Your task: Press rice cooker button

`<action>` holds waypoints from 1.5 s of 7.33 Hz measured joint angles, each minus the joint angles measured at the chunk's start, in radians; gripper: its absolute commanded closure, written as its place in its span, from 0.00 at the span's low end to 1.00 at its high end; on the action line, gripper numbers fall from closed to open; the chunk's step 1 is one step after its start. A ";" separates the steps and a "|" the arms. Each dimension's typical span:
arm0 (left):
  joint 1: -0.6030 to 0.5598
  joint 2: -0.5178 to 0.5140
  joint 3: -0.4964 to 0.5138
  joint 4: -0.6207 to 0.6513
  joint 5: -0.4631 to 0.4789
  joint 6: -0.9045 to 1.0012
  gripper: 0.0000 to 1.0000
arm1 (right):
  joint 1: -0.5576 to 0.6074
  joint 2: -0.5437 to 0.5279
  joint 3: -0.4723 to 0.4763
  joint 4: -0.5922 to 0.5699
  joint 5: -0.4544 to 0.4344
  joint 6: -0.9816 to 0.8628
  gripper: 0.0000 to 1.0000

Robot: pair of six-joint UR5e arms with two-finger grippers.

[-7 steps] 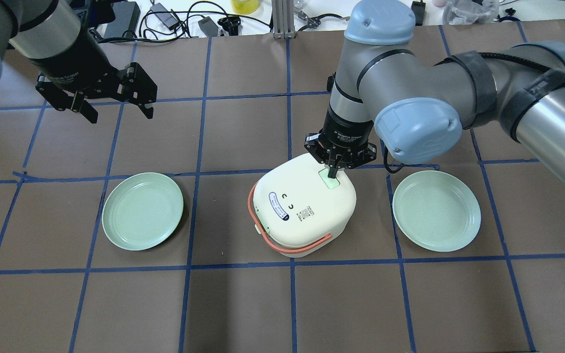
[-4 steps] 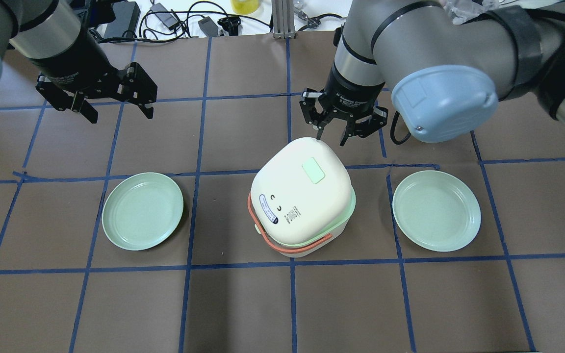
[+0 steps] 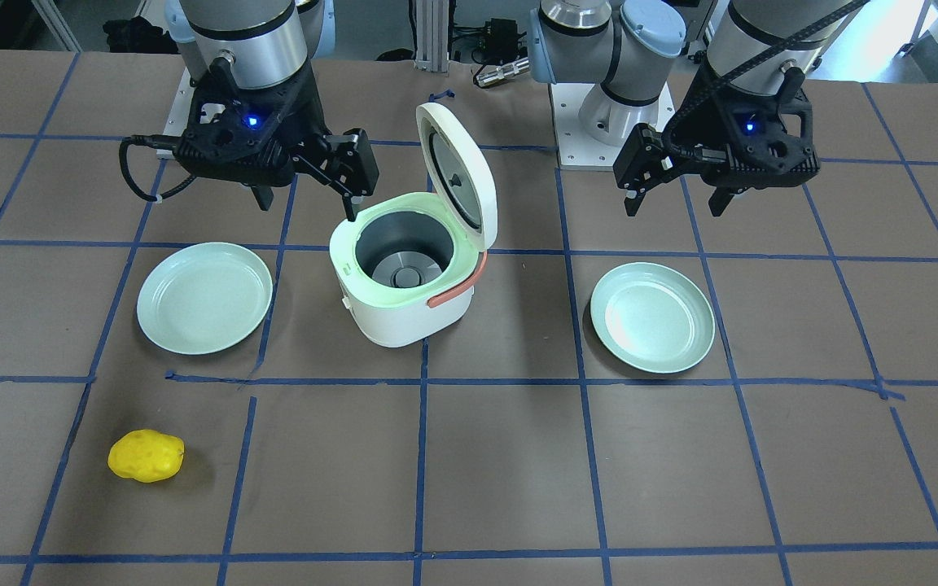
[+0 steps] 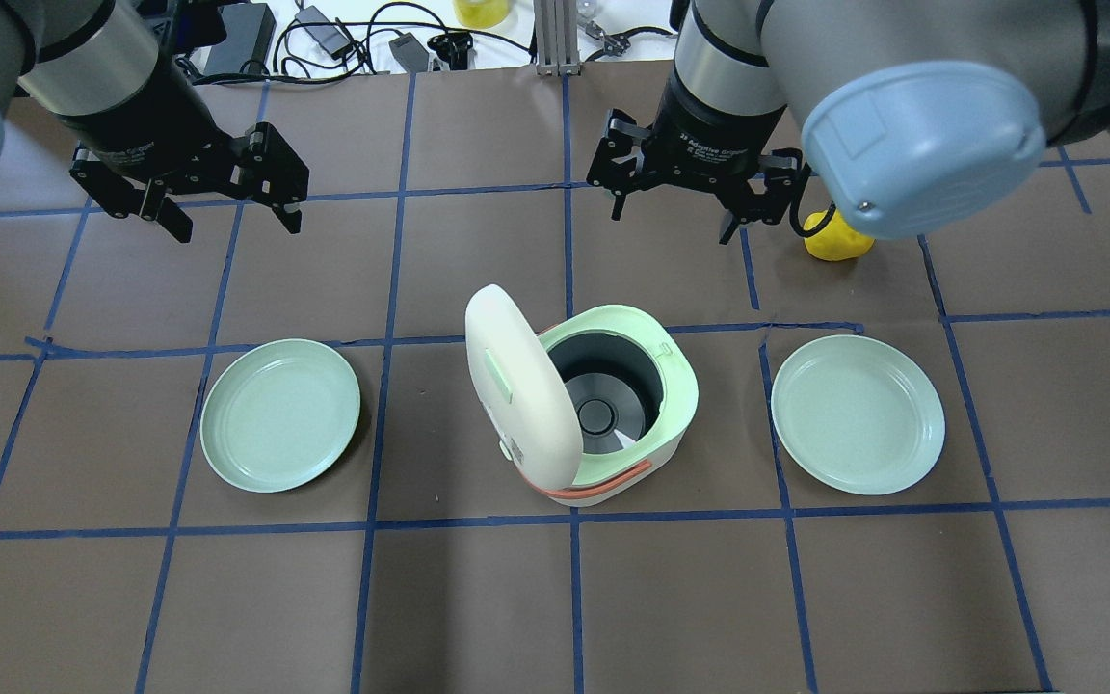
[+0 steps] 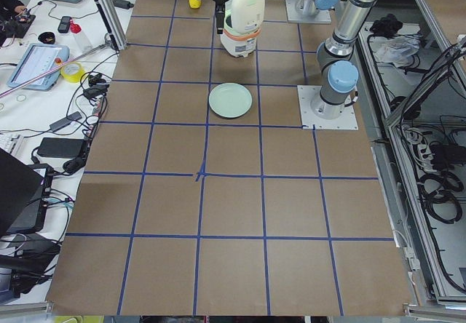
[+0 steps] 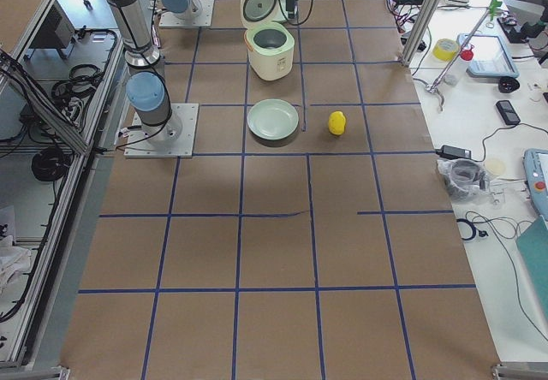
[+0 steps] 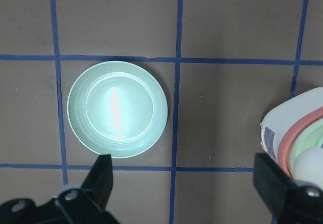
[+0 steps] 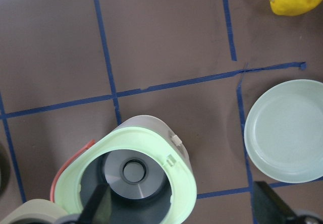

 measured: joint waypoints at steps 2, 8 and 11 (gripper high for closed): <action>0.000 0.000 0.000 0.000 0.000 0.000 0.00 | -0.086 0.001 -0.015 0.042 -0.027 -0.076 0.00; 0.000 0.000 0.000 0.000 0.000 0.000 0.00 | -0.189 -0.001 -0.033 0.094 -0.012 -0.244 0.00; 0.000 0.000 0.000 0.000 0.000 0.001 0.00 | -0.212 -0.001 -0.034 0.095 -0.011 -0.252 0.00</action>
